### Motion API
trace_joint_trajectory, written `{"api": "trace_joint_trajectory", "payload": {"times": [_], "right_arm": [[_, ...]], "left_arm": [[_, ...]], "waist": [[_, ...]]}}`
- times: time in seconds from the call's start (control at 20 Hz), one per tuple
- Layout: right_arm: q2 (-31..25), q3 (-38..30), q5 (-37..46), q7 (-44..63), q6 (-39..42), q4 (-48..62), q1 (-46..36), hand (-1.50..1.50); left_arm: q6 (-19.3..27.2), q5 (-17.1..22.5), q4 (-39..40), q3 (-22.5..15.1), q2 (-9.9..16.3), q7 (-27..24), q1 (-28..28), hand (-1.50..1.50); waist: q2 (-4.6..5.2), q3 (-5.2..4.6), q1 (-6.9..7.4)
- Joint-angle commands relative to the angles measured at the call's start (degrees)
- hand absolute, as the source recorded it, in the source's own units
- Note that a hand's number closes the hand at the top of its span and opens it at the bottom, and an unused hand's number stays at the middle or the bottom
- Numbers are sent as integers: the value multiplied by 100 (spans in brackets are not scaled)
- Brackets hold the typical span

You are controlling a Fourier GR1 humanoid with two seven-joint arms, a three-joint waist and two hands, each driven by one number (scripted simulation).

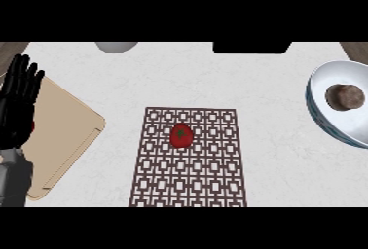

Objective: Pick the cupcake from the placemat and place it in the bowl

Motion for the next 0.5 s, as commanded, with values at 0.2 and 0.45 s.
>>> {"api": "trace_joint_trajectory", "payload": {"times": [0.2, 0.45], "right_arm": [[-1233, -970, -659, -1077, 966, 1515, 538, -150], [-1786, -1290, -866, -1583, 1527, 2159, 876, -150]], "left_arm": [[-2, -79, 209, -42, -103, -254, 55, 0], [33, -72, 58, -56, -98, -96, 53, 0]], "waist": [[27, 14, -25], [35, 31, 8]]}}
